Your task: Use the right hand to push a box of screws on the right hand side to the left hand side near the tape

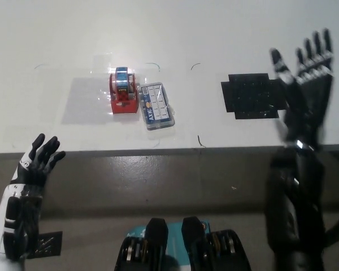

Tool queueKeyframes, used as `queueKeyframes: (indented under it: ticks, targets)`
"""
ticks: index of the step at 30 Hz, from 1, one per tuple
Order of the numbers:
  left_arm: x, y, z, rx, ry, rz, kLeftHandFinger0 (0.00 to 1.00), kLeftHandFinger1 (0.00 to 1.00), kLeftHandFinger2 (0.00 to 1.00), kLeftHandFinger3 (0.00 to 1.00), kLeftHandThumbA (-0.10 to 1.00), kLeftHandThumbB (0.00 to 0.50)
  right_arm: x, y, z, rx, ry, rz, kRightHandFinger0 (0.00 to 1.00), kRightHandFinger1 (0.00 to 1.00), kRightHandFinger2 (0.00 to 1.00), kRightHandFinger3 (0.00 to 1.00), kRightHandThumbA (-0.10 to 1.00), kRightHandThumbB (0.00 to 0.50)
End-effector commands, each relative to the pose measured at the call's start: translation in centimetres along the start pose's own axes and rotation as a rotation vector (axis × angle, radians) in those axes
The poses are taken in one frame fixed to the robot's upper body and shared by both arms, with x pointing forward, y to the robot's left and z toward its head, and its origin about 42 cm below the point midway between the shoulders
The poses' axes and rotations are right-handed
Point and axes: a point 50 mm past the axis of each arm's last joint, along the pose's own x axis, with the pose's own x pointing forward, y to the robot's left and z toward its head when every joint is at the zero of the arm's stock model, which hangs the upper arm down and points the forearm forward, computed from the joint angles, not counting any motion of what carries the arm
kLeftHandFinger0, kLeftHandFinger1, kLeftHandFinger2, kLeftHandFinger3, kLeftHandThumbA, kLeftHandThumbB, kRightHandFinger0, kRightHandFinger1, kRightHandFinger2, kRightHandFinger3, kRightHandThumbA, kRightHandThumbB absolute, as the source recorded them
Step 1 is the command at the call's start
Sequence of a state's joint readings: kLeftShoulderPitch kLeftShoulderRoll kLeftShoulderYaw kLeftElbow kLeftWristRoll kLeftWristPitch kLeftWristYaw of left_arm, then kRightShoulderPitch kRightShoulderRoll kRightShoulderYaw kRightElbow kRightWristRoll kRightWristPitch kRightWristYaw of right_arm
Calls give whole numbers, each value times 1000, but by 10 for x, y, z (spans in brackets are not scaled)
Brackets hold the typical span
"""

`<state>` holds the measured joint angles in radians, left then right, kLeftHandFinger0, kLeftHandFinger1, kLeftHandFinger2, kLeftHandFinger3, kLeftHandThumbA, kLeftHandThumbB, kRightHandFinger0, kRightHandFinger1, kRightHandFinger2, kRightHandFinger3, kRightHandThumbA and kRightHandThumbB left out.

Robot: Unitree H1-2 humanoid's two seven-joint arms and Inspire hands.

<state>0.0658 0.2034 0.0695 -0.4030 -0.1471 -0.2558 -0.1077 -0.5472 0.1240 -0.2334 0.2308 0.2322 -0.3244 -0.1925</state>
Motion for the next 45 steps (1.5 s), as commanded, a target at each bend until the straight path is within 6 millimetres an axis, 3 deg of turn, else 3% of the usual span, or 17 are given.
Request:
queueKeyframes:
  ticks: [1, 8, 11, 13, 19, 21, 25, 31, 34, 35, 38, 41, 45]
  targets:
    - [25, 12, 6, 6, -65, -7, 1000, 1000, 1000, 1000, 1000, 6, -65, 9, 143, -165, -291, 619, 1000, 1000, 1000, 1000, 995, 196]
    - [40, 23, -11, 21, -39, 0, 1000, 1000, 1000, 1000, 1000, 64, -92, -37, 109, -323, -120, 581, 1000, 1000, 1000, 1000, 982, 240]
    - [42, 25, -18, 23, -29, 5, 1000, 1000, 1000, 1000, 1000, 73, -95, -53, 93, -408, -81, 608, 1000, 1000, 1000, 1000, 1000, 190]
    - [44, 27, -22, 27, -19, 10, 1000, 1000, 1000, 1000, 1000, 79, -97, -59, 82, -438, -53, 629, 1000, 1000, 1000, 1000, 994, 177]
    - [45, 30, -37, 47, 20, 24, 1000, 1000, 1000, 1000, 1000, 62, -107, -69, 38, -486, 51, 677, 1000, 1000, 1000, 1000, 994, 218]
    - [43, 33, -43, 56, 49, 30, 1000, 1000, 1000, 1000, 1000, 87, -111, -69, 25, -481, 85, 679, 1000, 1000, 1000, 1000, 979, 226]
    - [41, 36, -51, 66, 66, 48, 1000, 1000, 1000, 1000, 1000, 67, -117, -72, 4, -474, 138, 670, 1000, 1000, 1000, 1000, 970, 201]
    - [36, 42, -64, 89, 104, 48, 1000, 1000, 1000, 1000, 1000, 52, -116, -78, -9, -456, 178, 611, 1000, 1000, 1000, 1000, 1000, 206]
    - [34, 44, -70, 84, 110, 42, 1000, 1000, 1000, 1000, 1000, 17, -115, -81, -13, -425, 208, 562, 1000, 1000, 1000, 1000, 1000, 214]
    - [32, 44, -72, 83, 116, 42, 1000, 1000, 1000, 1000, 1000, 1, -114, -81, -14, -402, 232, 534, 1000, 1000, 1000, 1000, 1000, 195]
    - [28, 48, -82, 84, 151, 42, 1000, 1000, 1000, 1000, 1000, 0, -113, -84, -16, -352, 258, 483, 1000, 1000, 1000, 1000, 1000, 203]
    - [24, 49, -89, 101, 200, 39, 1000, 1000, 1000, 1000, 1000, 34, -112, -86, -19, -311, 268, 445, 1000, 1000, 1000, 1000, 980, 167]
    - [19, 46, -93, 108, 213, 35, 1000, 1000, 1000, 1000, 1000, 38, -111, -89, -18, -300, 277, 417, 1000, 1000, 1000, 1000, 974, 151]
